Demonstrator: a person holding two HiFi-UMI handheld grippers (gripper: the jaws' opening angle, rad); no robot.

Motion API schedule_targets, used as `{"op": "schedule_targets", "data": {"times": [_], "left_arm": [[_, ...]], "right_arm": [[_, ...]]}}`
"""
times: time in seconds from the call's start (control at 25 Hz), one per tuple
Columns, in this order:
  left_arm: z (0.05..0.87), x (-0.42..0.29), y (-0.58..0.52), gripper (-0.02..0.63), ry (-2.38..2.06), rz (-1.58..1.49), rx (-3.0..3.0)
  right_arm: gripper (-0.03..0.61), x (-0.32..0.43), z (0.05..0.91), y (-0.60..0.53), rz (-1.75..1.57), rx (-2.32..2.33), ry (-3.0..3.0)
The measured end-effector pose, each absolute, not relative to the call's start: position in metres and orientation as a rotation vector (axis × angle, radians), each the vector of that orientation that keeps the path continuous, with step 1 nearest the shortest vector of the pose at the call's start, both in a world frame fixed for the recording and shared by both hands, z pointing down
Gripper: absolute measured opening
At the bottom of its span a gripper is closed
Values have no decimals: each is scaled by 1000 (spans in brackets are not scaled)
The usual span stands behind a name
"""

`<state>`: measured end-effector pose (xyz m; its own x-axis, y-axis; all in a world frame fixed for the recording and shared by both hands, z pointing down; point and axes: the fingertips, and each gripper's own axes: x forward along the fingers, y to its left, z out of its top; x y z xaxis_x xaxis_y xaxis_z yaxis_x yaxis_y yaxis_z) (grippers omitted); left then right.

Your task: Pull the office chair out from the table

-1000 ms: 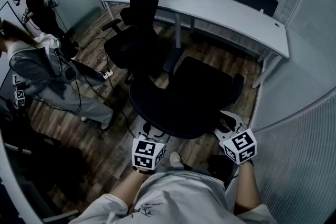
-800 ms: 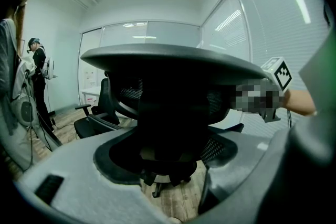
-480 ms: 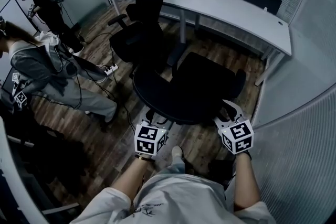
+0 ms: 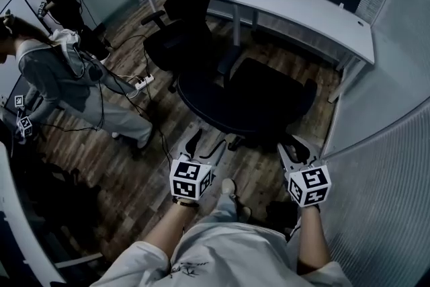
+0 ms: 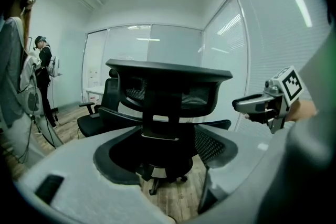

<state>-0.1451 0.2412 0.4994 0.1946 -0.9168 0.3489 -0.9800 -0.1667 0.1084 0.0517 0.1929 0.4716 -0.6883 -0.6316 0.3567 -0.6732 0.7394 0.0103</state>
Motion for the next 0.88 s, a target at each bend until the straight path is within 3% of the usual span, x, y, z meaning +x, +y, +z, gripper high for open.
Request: {"op": "schedule_targets", "data": {"times": [0.12, 0.2, 0.48, 0.6, 0.88], "left_arm": [[493, -135, 261, 292, -1777, 275, 2186], [489, -128, 272, 245, -1768, 263, 2194], [480, -99, 310, 43, -1756, 253, 2230], [477, -86, 323, 12, -1734, 254, 2240], [471, -76, 338, 11, -1697, 290, 2256]], "right_arm": [[101, 58, 466, 211, 178, 1062, -2617], [34, 60, 460, 223, 184, 1098, -2629], [8, 64, 462, 272, 240, 1050, -2653], [8, 66, 463, 290, 268, 1018, -2662], [8, 58, 459, 316, 275, 949, -2661]]}}
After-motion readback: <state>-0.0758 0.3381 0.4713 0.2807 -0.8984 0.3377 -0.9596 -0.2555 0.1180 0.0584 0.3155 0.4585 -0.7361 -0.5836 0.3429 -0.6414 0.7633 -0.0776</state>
